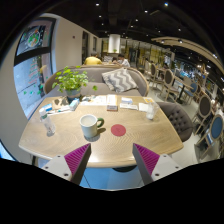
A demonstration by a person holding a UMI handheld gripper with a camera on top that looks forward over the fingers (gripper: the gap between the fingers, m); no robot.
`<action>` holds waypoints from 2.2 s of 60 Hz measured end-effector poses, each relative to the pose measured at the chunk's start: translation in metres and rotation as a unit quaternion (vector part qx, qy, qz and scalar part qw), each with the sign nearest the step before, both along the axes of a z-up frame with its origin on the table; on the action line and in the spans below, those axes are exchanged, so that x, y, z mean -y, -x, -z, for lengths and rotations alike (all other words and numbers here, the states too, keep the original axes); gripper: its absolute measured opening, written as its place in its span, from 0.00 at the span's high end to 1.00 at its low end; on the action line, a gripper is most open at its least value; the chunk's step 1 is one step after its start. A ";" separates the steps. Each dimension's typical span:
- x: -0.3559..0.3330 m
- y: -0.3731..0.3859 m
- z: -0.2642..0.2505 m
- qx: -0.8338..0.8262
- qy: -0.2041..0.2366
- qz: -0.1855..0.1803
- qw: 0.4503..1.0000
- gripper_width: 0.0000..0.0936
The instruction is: Pour water
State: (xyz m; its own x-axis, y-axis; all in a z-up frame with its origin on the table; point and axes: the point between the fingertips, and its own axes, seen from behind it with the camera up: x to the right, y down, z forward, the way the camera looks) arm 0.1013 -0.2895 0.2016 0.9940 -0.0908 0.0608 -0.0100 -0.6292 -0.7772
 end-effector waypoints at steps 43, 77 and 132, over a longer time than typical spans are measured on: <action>-0.103 0.309 0.081 -0.051 -0.054 -0.125 0.989 0.08; -0.254 0.355 0.169 -0.021 -0.123 -0.129 0.984 0.48; -0.268 0.228 0.007 -0.796 -0.118 0.145 0.575 0.58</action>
State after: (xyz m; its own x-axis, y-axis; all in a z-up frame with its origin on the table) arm -0.1267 -0.0217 0.1941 -0.2867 -0.0849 -0.9542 -0.9056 -0.3009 0.2989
